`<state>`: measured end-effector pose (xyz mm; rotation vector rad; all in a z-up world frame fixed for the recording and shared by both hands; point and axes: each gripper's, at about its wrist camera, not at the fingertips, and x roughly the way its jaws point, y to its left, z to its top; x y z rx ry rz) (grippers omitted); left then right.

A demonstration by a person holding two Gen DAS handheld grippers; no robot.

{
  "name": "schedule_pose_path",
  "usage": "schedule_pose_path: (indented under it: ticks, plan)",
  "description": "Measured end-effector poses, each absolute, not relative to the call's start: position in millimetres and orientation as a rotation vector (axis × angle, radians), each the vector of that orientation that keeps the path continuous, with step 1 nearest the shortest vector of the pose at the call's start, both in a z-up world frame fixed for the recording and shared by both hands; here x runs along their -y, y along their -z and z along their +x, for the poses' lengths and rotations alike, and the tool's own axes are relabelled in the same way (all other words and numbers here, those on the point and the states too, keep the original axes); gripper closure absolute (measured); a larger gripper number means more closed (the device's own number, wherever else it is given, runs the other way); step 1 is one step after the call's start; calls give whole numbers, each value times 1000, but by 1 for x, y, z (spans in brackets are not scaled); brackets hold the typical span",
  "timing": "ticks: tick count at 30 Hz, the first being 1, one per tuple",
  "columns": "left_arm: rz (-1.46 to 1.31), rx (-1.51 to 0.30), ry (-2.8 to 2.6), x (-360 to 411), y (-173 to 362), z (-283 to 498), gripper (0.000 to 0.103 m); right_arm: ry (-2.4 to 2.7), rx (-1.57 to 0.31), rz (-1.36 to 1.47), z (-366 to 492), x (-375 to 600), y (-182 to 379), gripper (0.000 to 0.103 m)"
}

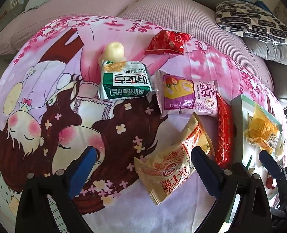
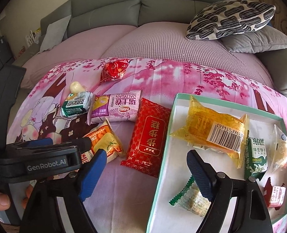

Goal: Organize snacks
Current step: 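Grasp red gold-lettered packet with right while left grasps yellow-and-white roll packet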

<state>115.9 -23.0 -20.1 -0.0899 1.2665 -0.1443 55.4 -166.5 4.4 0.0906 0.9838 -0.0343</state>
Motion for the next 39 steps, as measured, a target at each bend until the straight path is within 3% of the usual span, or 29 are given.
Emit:
schedule_pose_path:
  ticks: [12, 21, 25, 33, 39]
  plan:
    - [-153, -1285, 33, -2, 34, 120, 5, 20, -989, 78, 56, 164, -3, 17]
    - [-171, -1295, -81, -29, 37, 119, 5, 11, -998, 49, 69, 156, 4, 44]
    - [-178, -1279, -26, -20, 30, 118, 5, 29, -1007, 6, 79, 151, 11, 51]
    - [-180, -1264, 21, -10, 24, 120, 5, 67, -1047, -48, 100, 140, 28, 55]
    - [-184, -1255, 32, -15, 19, 119, 5, 96, -1042, 9, 99, 153, 26, 74]
